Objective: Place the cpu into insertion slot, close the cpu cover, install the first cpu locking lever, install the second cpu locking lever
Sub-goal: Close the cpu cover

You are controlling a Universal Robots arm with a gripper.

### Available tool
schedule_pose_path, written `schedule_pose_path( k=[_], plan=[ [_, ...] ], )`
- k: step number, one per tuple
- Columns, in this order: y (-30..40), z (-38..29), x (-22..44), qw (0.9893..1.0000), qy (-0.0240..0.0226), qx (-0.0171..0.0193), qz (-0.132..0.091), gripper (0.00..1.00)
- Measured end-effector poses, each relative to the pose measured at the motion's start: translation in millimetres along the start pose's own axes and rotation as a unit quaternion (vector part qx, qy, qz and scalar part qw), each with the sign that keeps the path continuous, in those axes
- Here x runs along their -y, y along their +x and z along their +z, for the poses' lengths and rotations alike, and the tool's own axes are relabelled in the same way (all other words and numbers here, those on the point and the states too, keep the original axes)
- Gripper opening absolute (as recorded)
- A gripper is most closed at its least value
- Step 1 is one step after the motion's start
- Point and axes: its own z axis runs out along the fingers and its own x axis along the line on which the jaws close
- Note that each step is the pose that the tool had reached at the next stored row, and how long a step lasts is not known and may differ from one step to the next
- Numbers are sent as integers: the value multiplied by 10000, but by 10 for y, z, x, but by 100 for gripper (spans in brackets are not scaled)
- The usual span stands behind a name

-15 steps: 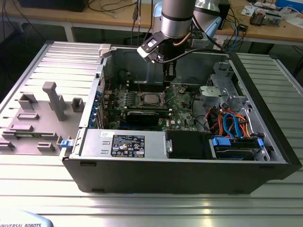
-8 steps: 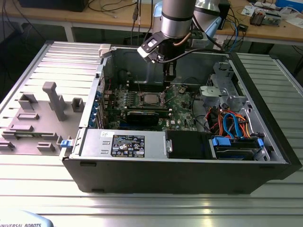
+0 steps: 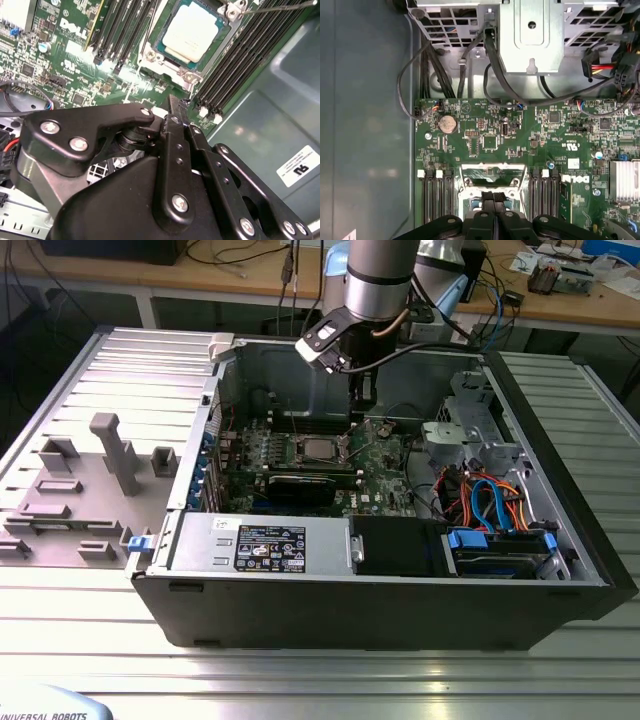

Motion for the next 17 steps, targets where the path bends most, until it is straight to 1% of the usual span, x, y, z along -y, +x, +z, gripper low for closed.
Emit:
schedule_pose_path(
  k=[2,3,6,8,17],
  plan=[
    [3,1,-44,10000,0,0,0,11],
    [4,1,-51,10000,0,0,0,11],
    [5,1,-58,10000,0,0,0,11],
    [18,1,-61,10000,0,0,0,11],
    [19,2,-72,10000,0,0,0,11]
  ],
)
